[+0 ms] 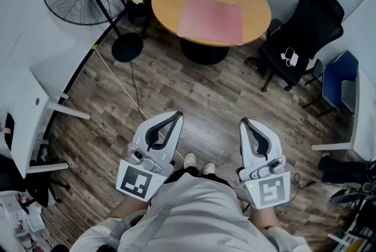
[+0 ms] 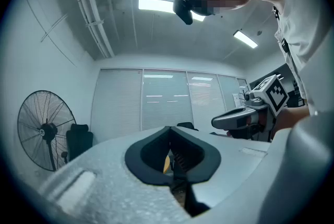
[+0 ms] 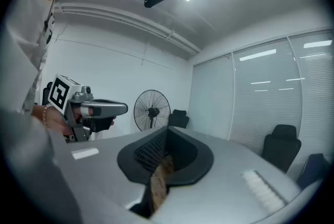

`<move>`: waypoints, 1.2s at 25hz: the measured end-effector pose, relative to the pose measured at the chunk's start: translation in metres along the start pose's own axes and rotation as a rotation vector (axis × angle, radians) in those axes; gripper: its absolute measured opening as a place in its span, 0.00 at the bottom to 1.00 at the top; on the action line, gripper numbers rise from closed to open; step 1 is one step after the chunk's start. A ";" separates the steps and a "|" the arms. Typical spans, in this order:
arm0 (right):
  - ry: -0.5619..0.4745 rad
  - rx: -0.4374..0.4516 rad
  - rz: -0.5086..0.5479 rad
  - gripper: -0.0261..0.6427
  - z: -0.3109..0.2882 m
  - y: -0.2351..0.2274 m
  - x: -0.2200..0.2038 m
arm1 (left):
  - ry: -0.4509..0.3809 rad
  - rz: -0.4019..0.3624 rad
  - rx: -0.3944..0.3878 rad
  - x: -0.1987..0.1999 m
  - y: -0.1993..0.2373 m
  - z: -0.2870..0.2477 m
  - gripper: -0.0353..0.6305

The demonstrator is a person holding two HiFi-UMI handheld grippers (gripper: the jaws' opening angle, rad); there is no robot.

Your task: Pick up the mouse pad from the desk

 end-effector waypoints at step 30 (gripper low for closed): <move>-0.039 0.002 -0.048 0.04 -0.038 -0.056 0.000 | 0.011 -0.013 -0.020 0.010 0.012 -0.069 0.06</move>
Point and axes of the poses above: the fingertips, and each gripper's own axes: z backward along the fingers, y to its left, x out of its top, the point moved 3 cm from there along z, backward along the fingers, and after that the axes turned 15 degrees about y, right-handed, at the moved point
